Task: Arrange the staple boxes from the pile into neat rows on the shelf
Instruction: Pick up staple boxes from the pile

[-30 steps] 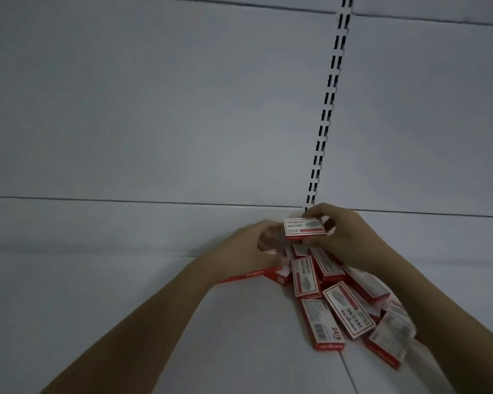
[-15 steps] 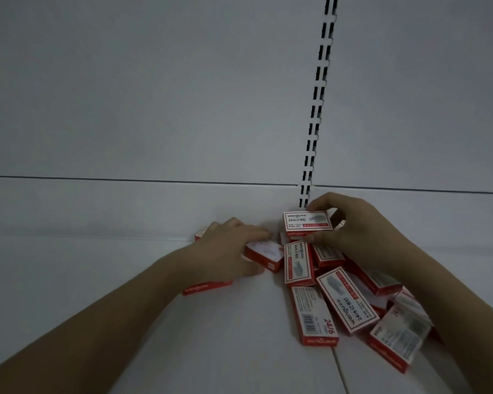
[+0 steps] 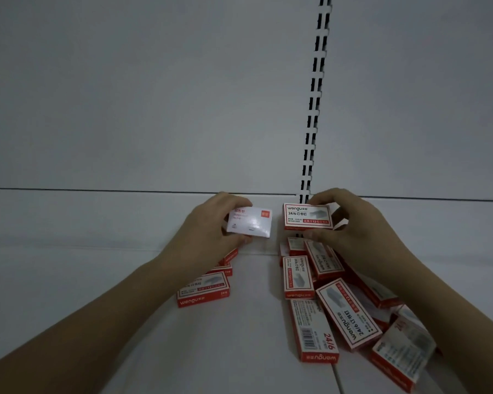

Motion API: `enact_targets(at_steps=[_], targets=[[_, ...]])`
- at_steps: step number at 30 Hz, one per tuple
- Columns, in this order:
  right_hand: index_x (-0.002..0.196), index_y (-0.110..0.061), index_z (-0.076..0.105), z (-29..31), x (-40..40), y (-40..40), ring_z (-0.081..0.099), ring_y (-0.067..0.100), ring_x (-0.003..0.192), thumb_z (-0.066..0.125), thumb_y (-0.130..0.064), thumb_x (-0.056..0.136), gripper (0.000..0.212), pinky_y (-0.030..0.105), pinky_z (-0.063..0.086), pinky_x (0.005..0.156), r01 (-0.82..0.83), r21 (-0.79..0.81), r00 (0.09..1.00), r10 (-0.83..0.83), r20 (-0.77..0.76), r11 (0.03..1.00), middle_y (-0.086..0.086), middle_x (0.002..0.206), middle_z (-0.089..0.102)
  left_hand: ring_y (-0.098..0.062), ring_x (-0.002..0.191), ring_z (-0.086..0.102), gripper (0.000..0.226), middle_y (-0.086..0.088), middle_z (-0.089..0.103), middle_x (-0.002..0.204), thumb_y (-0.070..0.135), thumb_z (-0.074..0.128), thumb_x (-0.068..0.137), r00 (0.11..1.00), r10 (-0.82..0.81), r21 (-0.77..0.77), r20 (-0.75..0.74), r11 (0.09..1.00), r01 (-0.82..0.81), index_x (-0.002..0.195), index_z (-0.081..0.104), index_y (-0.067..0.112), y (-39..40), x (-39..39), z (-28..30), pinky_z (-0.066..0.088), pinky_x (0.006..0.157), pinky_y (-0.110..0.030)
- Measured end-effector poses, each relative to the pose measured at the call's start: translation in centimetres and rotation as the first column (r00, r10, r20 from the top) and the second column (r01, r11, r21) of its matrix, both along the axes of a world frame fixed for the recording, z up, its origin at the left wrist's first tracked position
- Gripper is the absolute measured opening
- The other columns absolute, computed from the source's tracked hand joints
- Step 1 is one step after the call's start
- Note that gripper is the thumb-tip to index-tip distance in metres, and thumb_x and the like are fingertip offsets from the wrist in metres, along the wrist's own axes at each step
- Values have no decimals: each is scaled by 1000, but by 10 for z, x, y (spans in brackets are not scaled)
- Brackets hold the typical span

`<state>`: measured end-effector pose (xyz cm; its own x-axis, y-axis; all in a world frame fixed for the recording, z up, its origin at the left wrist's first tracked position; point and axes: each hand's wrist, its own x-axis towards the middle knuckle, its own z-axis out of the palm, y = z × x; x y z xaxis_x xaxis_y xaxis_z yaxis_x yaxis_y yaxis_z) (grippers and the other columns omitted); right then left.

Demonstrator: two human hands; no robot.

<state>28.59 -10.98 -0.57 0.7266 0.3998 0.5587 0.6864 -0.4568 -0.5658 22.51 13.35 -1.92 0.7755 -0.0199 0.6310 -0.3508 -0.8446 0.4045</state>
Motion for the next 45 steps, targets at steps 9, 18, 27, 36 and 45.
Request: enact_targets(at_steps=[9, 18, 27, 36, 45], targets=[[105, -45, 54, -1, 2, -2, 60, -1, 78, 75, -31, 76, 38, 9, 46, 51, 18, -21, 1000, -18, -13, 1000, -27, 92, 56, 6, 95, 56, 51, 27, 54, 102, 20, 79, 76, 999, 7, -235, 37, 972, 2, 120, 56, 34, -4, -7, 4, 49, 72, -4], [108, -44, 60, -3, 4, -4, 63, -5, 76, 73, -43, 75, 36, 11, 50, 51, 14, 29, 996, -11, -93, 999, -17, 93, 63, -9, 105, 56, 50, 9, 57, 119, 21, 76, 79, 1000, -1, -262, 13, 965, 4, 125, 58, 24, -4, -7, 7, 51, 77, -9], [116, -46, 55, -2, -8, -3, 57, -10, 89, 67, -44, 82, 36, 6, 49, 60, 104, 51, 991, -100, -86, 993, -25, 106, 58, -12, 100, 56, 57, 5, 56, 110, 18, 79, 76, 997, -72, -310, -22, 949, 62, 129, 57, 17, 2, -3, 8, 46, 80, -11], [114, -33, 61, 13, -50, -44, 60, 1, 88, 77, -24, 77, 41, 12, 45, 68, 214, -136, 963, -232, -139, 967, -16, 111, 60, 1, 85, 64, 48, 5, 65, 110, 11, 84, 69, 976, -196, -545, -99, 831, 112, 110, 64, 26, -20, -21, 33, 48, 63, -6], [111, -27, 61, 48, -95, -146, 66, 2, 78, 77, -16, 78, 39, 8, 42, 56, 315, -26, 935, -315, -163, 949, -11, 109, 63, -6, 82, 67, 47, 7, 68, 102, 14, 85, 68, 914, -345, -544, -212, 819, 183, 110, 66, 23, -120, -35, 59, 52, 59, -14]])
